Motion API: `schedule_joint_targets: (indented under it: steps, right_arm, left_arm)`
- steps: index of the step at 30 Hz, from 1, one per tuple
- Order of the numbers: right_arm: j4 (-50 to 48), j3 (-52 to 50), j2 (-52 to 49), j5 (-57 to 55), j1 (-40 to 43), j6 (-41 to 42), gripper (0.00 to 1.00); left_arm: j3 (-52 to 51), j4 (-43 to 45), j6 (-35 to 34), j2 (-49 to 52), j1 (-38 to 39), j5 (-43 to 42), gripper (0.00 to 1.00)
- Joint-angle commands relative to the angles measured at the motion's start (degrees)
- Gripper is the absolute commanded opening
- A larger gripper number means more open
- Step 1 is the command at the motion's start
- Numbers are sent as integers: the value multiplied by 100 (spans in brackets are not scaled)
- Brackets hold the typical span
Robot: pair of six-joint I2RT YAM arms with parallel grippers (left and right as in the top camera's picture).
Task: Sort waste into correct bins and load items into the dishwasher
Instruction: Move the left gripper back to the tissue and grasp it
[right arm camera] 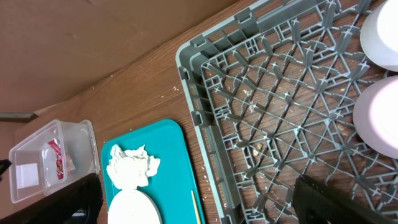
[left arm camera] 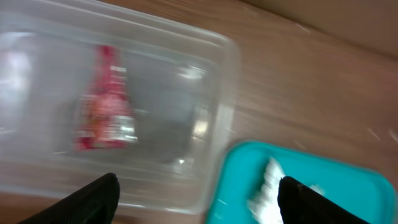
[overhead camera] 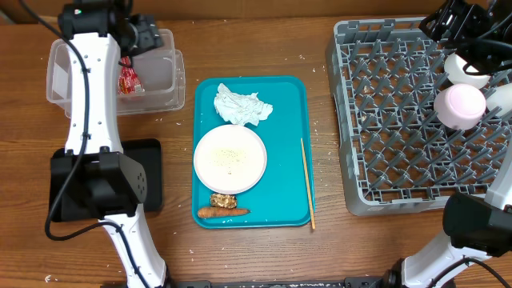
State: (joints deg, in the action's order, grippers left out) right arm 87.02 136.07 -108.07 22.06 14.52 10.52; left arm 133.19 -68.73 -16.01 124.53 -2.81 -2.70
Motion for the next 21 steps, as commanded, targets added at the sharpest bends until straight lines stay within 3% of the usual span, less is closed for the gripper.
schedule_joint_targets:
  steps: [1,7,8,9,15,21]
  right_arm:
    - [-20,81,57,-17,-4,20,100]
    - [-20,81,57,-17,-4,20,100]
    - [-20,81,57,-17,-4,20,100]
    - [-20,81,57,-17,-4,20,100]
    - [-20,81,57,-17,-4,20,100]
    - [-20,81,57,-17,-4,20,100]
  left_arm:
    - [81,-90,739,31,647,-1106,85]
    - [-46,-221,715,133,1495,-227,90]
    - [-81,-251,586,166,1615,37,95]
    - [-133,-337,155,264,1755,332,92]
    - [-195,-776,-793,831,1862,267,91]
    - [-195,-905,-911,1429,1856,9,90]
